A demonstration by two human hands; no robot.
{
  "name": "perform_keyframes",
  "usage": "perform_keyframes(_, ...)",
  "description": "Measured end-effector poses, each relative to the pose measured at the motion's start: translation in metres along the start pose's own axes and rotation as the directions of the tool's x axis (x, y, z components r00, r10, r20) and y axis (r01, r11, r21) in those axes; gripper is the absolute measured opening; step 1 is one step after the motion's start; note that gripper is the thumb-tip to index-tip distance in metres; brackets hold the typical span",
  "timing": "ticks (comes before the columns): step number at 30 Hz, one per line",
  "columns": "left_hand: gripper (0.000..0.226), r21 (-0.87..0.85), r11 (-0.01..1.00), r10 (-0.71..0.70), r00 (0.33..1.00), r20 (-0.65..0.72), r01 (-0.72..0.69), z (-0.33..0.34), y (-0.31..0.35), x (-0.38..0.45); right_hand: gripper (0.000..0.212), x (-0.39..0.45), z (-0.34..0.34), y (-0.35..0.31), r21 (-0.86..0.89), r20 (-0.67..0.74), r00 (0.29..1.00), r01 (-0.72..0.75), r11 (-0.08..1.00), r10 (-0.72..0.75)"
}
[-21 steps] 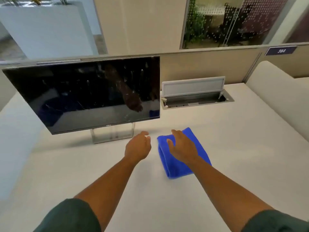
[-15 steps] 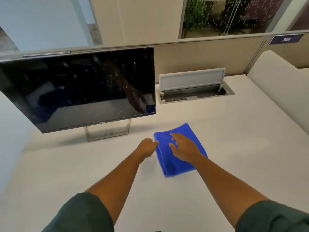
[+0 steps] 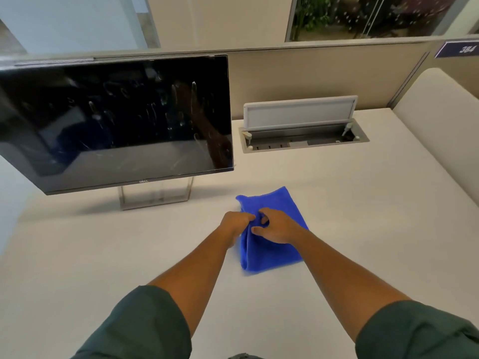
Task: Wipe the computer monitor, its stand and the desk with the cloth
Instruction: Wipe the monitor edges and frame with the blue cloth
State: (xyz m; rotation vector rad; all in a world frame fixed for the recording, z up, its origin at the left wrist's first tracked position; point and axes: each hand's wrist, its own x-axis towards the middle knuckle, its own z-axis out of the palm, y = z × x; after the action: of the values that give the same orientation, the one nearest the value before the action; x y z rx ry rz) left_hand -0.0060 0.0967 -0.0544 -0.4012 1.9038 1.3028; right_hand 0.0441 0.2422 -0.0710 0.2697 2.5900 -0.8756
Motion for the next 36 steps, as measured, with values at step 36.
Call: perform_keyframes(36,0.020,0.158,0.776,0.625,0.778,-0.066,-0.611,-0.230,-0.024,-0.107,0.053,-0.022,0.038,-0.247,0.935,-0.166,0.824,-0.043,0.352,0.542)
